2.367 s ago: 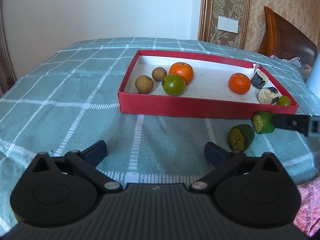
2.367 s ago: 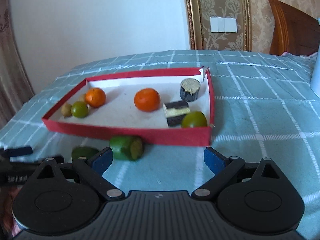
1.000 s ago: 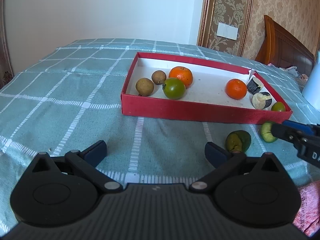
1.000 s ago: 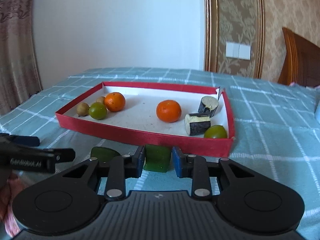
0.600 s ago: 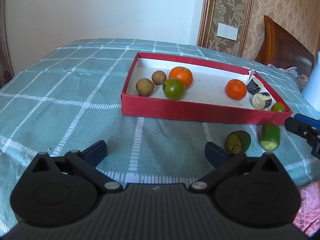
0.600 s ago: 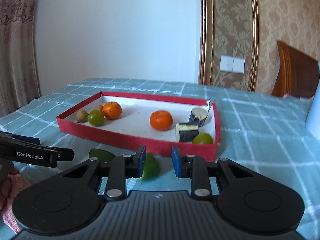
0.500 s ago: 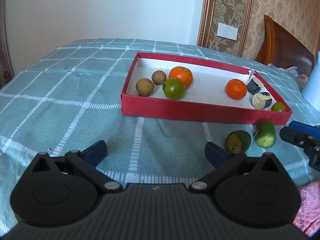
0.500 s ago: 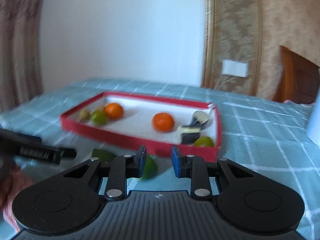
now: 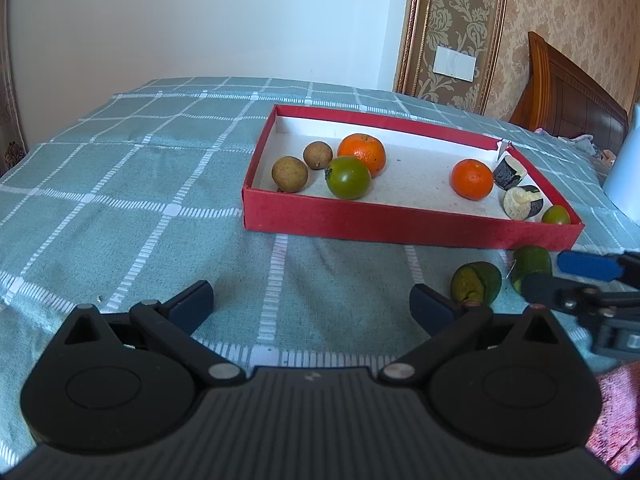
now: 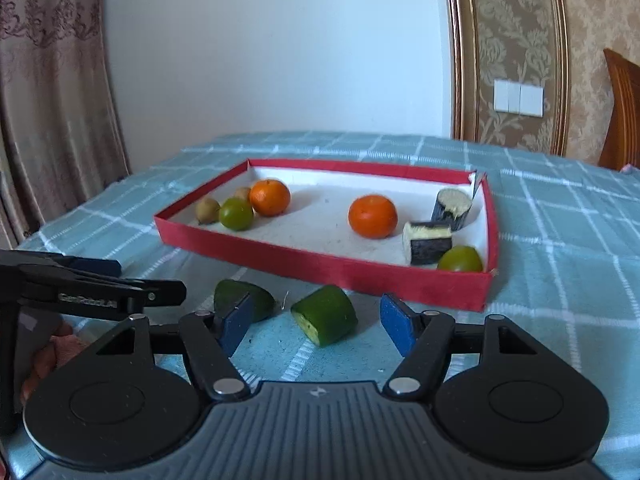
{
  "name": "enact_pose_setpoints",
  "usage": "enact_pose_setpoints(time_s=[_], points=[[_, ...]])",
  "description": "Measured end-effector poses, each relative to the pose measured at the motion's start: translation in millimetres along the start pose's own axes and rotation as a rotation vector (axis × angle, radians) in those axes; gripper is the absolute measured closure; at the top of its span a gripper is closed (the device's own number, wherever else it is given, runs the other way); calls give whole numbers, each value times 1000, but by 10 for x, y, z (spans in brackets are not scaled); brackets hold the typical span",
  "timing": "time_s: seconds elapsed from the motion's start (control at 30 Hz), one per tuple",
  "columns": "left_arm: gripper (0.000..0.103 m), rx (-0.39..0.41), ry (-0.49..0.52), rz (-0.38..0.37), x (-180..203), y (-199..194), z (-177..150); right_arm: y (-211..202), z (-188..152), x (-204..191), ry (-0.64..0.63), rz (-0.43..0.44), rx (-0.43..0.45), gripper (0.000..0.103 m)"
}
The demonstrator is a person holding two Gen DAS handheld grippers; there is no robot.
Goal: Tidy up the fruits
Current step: 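Lift the lime half with the right gripper and carry it toward the tray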
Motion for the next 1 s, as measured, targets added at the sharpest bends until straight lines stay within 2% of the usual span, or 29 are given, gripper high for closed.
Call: enact_pose_setpoints(time_s=[0.07, 0.2, 0.37, 0.47, 0.5, 0.53, 0.63, 0.8, 0.83, 0.87, 0.97, 1.0], points=[[0, 0, 0, 0, 0, 0, 0, 67, -22, -15, -7, -24, -25, 62], [0, 1, -1, -1, -1, 0, 1, 56, -55, -62, -51, -49, -16, 71], [0, 2, -6, -4, -8, -2, 2, -71, -61, -172, -127, -99, 67, 75], [0, 2, -5, -4, -11, -5, 2, -6, -75, -211, -157, -93, 13, 74], [0, 3, -7, -5, -10, -5, 3, -18, -62, -194, -145, -100, 25, 74], [0, 3, -9, -6, -13, -5, 4, -27, -48, -166, -129, -96, 35, 72], [0, 3, -8, -6, -15, -4, 3, 9, -30, -86, -86, -74, 10, 53], [0, 5, -12, -8, -13, -3, 3, 113, -12, -44, -61, 3, -34, 52], [0, 5, -13, -8, -17, -3, 2, 136, -11, -59, -79, 9, -42, 53], [0, 5, -13, -8, -16, -3, 2, 149, -15, -78, -95, 1, -44, 61], [0, 7, -17, -11, -24, -5, 1, 154, -32, -116, -118, -33, -41, 73], [0, 8, -19, -12, -27, -6, 1, 138, -39, -120, -116, -37, -33, 74]])
Point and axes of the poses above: each gripper's, at about its wrist camera, not at the fingertips, and y roughly the way its jaws point, x to its right, z to its top, the point moved 2 cm from there along y, roughly the way its jaws point, and after that the axes turned 8 degrees about x, right-handed, at the moved point
